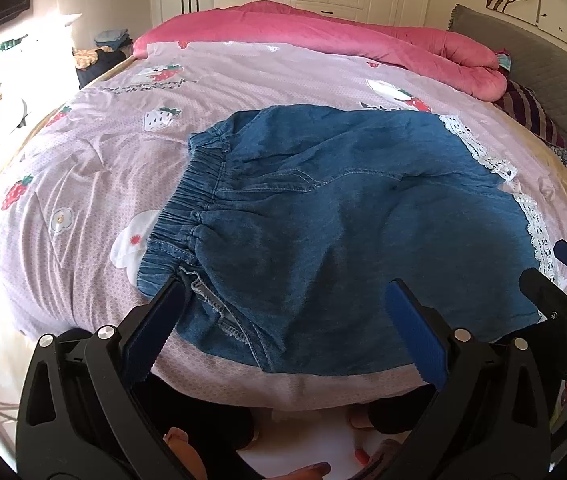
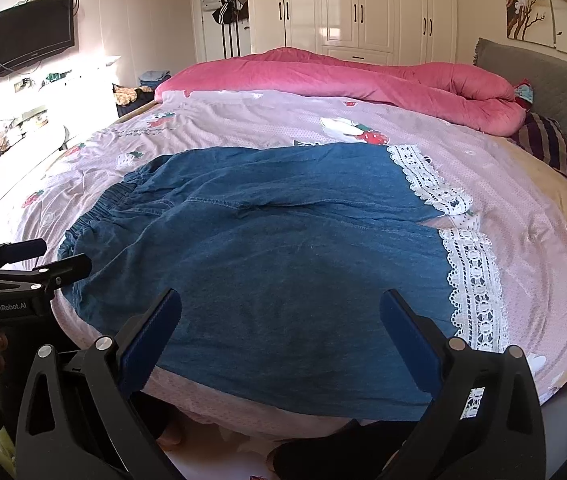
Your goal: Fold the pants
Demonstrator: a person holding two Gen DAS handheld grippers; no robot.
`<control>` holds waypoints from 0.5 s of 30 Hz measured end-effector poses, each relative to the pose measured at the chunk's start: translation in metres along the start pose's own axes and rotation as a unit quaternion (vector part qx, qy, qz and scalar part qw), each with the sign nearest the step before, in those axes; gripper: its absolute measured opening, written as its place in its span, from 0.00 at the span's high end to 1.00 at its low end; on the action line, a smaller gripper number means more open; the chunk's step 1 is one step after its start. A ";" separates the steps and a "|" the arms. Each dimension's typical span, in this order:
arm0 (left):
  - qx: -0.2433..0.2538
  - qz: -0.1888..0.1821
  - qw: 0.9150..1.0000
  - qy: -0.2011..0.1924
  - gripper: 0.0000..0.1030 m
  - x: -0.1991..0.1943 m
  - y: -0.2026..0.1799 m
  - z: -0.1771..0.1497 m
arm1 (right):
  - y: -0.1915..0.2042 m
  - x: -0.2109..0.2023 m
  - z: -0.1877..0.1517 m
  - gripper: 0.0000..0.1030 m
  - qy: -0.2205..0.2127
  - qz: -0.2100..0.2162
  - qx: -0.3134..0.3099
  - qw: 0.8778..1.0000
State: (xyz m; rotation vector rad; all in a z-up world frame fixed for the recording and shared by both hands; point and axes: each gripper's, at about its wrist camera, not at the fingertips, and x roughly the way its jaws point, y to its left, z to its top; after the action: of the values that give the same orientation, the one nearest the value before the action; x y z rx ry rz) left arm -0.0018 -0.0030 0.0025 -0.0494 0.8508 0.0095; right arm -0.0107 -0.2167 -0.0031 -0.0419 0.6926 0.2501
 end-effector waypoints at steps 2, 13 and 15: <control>0.002 0.000 1.000 -0.001 0.09 0.000 0.000 0.000 | 0.000 0.000 0.000 0.04 0.000 -0.001 0.000 1.000; 0.004 0.002 1.000 -0.006 0.09 -0.002 -0.001 0.000 | 0.000 0.001 -0.001 0.04 0.001 -0.002 0.001 1.000; 0.004 0.002 1.000 -0.007 0.09 -0.003 -0.001 0.000 | 0.000 0.001 -0.001 0.04 0.001 -0.003 0.001 1.000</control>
State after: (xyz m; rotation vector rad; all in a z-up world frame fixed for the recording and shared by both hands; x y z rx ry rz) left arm -0.0031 -0.0036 0.0047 -0.0403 0.8378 0.0102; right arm -0.0109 -0.2168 -0.0042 -0.0424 0.6941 0.2436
